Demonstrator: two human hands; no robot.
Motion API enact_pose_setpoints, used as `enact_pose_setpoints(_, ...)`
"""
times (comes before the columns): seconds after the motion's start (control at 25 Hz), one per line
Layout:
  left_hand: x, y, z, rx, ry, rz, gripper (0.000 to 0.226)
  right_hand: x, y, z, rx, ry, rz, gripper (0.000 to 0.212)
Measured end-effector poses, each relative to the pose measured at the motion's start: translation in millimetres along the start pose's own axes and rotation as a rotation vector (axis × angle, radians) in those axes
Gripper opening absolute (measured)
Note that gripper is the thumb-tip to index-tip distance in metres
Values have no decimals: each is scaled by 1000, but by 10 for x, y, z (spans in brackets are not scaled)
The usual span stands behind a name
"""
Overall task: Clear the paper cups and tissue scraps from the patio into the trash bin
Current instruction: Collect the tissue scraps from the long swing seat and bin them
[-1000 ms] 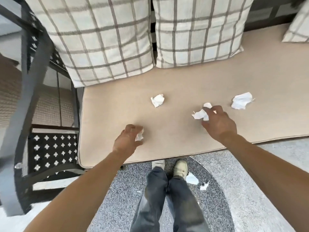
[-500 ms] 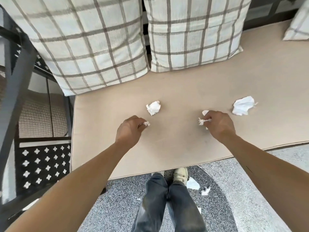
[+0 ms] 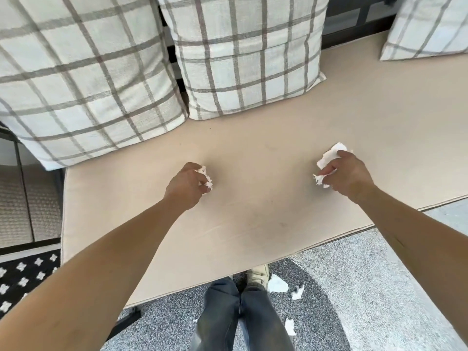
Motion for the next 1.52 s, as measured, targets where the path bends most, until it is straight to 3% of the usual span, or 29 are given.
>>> enact_pose_setpoints(0.2, -20, 60, -88, -49, -109, 24, 12, 144, -64, 5, -61, -30, 30, 21)
enact_pose_setpoints(0.4, -66, 41, -11, -81, -136, 95, 15, 145, -51, 112, -208, -208, -53, 21)
enact_pose_setpoints(0.56, -165, 19, 54, -114, -143, 140, 19, 127, 10, 191, -284, -186, -71, 19)
enact_pose_setpoints(0.64, -258, 2, 137, -191, -156, 146, 21, 30, 86, 221, -196, -166, -42, 18)
enact_pose_setpoints(0.84, -688, -268, 619, -336, -280, 143, 19, -522, 578, 411, 38, -116, 119, 15)
enact_pose_setpoints(1.0, -1063, -557, 1089, -349, -391, 99, 25, -1022, 1177, 663, 106, -142, 305, 36)
enact_pose_setpoints(1.36, -2447, -1126, 2154, -339, -752, 44, 39, -2351, 2391, 1195, 32, -147, 691, 25)
enact_pose_setpoints(1.52, -3295, -1070, 2464, -314, -927, 53, 37, -3066, 2972, 1053, -60, -82, 860, 25)
Point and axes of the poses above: each hand's wrist, its own x-axis towards the middle knuckle, its own z-axis out of the back of the hand, y = z × x, the point moved 4 cm from there along x, towards the middle knuckle, and after that the axes turned 7 degrees about -z, right-handed, at the moved point
